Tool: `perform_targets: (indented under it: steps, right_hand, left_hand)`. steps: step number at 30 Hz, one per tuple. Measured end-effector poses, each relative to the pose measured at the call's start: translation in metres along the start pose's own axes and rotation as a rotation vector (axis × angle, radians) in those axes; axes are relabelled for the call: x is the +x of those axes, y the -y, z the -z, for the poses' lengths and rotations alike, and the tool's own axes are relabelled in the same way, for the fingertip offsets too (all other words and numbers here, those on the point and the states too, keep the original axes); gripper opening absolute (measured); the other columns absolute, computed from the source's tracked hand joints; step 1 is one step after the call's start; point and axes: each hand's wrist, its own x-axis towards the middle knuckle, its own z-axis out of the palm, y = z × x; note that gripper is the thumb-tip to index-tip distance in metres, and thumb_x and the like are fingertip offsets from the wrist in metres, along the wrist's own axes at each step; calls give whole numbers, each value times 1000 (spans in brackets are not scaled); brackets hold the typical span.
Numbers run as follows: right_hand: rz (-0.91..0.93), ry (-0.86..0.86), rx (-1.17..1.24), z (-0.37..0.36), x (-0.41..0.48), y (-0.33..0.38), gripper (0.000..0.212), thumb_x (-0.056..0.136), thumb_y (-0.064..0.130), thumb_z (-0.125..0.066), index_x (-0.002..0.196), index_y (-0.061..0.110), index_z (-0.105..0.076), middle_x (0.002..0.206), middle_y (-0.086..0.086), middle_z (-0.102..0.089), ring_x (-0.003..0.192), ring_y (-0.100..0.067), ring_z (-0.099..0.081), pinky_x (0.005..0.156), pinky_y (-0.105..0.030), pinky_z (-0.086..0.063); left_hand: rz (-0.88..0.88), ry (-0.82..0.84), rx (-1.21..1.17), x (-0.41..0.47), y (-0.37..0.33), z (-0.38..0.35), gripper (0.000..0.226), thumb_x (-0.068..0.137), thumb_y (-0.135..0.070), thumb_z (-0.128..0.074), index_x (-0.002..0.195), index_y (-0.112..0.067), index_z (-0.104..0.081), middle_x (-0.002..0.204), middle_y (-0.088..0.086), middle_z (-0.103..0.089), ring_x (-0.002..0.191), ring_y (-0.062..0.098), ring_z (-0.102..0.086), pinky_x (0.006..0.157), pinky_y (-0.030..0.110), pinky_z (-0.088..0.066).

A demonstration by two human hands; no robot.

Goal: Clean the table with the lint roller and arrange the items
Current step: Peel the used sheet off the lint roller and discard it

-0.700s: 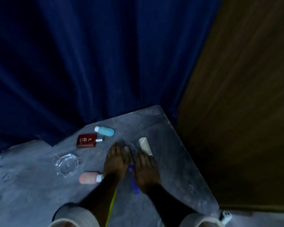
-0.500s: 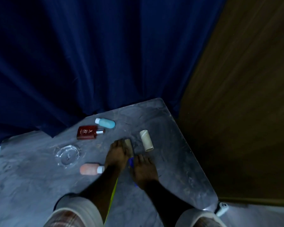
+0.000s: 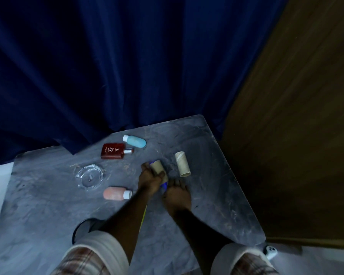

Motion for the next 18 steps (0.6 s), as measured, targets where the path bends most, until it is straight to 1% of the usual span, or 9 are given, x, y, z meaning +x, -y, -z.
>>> perform_targets:
  steps: [2, 4, 6, 7, 8, 10, 13, 16, 18]
  right_hand:
    - [29, -39, 54, 6, -1, -6, 45, 63, 39, -81, 99, 13, -73, 94, -7, -75, 88, -28, -73, 80, -34, -59]
    - [39, -55, 153, 15, 0, -12, 48, 76, 35, -68, 118, 12, -65, 114, -8, -69, 106, -30, -68, 92, -35, -54]
    - [42, -39, 317, 29, -2, -18, 45, 87, 32, -60, 128, 14, -56, 124, -6, -65, 114, -30, -64, 94, -38, -53]
    - [50, -49, 396, 37, -5, -21, 42, 90, 30, -60, 129, 15, -54, 123, -6, -66, 113, -31, -65, 92, -39, -53]
    - [72, -57, 455, 47, -9, -23, 39, 92, 28, -60, 129, 14, -54, 121, -7, -67, 111, -31, -66, 92, -41, -54]
    - [159, -82, 539, 67, -20, -26, 30, 96, 25, -62, 122, 15, -54, 112, -7, -70, 103, -28, -68, 90, -47, -55]
    - [277, -106, 564, 101, -39, -25, 13, 94, 29, -58, 104, 24, -51, 95, 2, -64, 82, -18, -65, 75, -45, -57]
    - [370, -128, 568, 134, -56, -15, 20, 86, 38, -53, 101, 26, -55, 98, 8, -61, 83, -14, -63, 76, -39, -57]
    - [449, -198, 543, 153, -64, -7, 18, 83, 32, -60, 100, 25, -60, 98, 16, -57, 88, -12, -60, 81, -37, -55]
  left_hand:
    - [8, -60, -132, -5, 0, 1, 66, 88, -21, -88, 143, -10, -53, 133, 17, -74, 124, 36, -70, 104, 35, -52]
    - [18, -98, -307, -12, -2, 4, 56, 88, -17, -89, 135, -8, -60, 127, 17, -75, 117, 34, -73, 105, 43, -57]
    - [21, -68, -541, -25, -8, 13, 37, 91, -9, -85, 121, -13, -64, 116, 13, -73, 103, 31, -73, 91, 44, -63]
    - [17, -29, -694, -34, -12, 18, 28, 92, -6, -83, 109, -17, -63, 108, 10, -71, 96, 26, -72, 79, 40, -64]
    - [10, -7, -810, -45, -15, 25, 27, 92, -4, -82, 98, -20, -60, 101, 7, -69, 92, 23, -72, 71, 36, -63]
    - [-23, -21, -941, -67, -18, 41, 28, 93, -5, -81, 90, -20, -58, 88, -2, -67, 92, 20, -73, 71, 33, -64]
    - [-109, -87, -1080, -102, -19, 75, 19, 95, -10, -79, 97, -16, -61, 83, -5, -63, 90, 15, -74, 75, 28, -65]
    - [-179, -153, -1124, -132, -20, 108, 21, 90, -19, -80, 102, -14, -64, 90, 1, -63, 87, 11, -74, 75, 26, -65]
    - [-214, -165, -1105, -151, -21, 125, 26, 87, -22, -80, 105, -12, -64, 93, 9, -56, 88, 16, -69, 76, 27, -65]
